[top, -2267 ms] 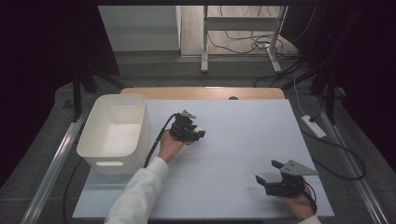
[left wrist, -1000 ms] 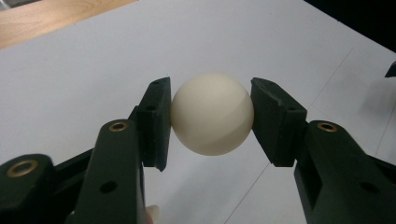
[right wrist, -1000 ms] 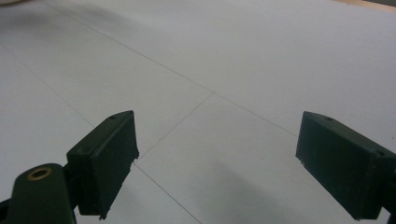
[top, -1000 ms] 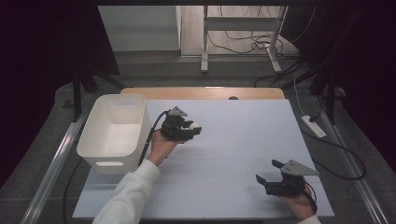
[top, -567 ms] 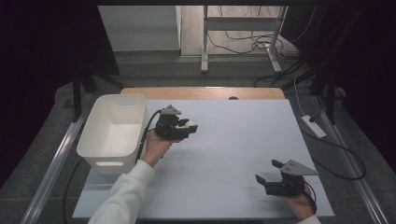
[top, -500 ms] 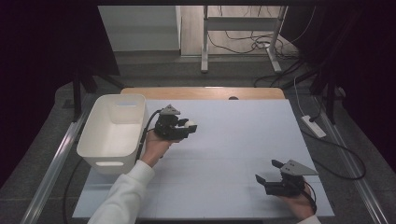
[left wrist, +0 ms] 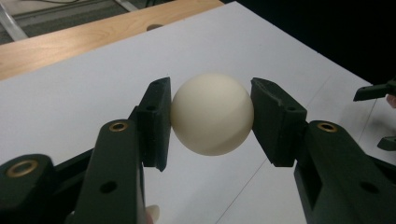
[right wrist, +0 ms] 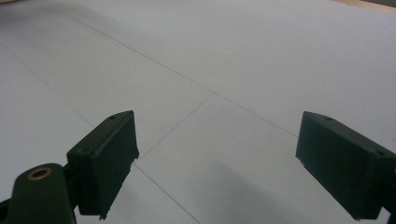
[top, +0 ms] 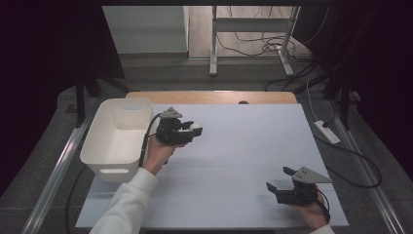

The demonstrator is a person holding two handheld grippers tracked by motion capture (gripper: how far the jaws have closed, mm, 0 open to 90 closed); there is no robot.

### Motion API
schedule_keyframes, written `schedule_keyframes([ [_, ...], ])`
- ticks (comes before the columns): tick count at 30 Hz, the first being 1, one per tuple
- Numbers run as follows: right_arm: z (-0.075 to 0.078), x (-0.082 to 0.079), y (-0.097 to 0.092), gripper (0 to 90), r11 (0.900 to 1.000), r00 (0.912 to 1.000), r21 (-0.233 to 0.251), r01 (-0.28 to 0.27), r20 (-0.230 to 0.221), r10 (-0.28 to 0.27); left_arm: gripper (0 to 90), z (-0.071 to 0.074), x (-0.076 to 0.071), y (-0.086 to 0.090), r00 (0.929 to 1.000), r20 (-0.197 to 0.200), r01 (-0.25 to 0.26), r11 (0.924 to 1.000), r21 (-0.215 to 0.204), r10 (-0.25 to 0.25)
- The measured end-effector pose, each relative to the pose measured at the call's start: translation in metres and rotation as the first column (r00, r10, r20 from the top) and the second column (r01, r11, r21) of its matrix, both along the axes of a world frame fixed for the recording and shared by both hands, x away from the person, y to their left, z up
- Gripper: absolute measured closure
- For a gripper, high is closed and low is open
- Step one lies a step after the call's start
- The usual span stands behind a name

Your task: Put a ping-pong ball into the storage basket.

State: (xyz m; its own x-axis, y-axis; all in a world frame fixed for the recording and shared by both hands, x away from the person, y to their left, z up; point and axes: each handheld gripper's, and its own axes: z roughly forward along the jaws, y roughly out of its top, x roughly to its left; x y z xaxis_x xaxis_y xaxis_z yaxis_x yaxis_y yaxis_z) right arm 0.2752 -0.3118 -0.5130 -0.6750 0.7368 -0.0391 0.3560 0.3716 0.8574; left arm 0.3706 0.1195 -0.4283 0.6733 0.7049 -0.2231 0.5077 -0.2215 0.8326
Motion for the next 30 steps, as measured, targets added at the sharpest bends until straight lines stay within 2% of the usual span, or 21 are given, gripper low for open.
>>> schedule_keyframes([
  [30,0.000,0.001,0.000,12.5,1.0000,1.0000,-0.007,0.002,0.004,-0.002,50.7,0.022,-0.012,0.015,0.9983,0.056,-0.014,0.9980,-0.061,0.017],
])
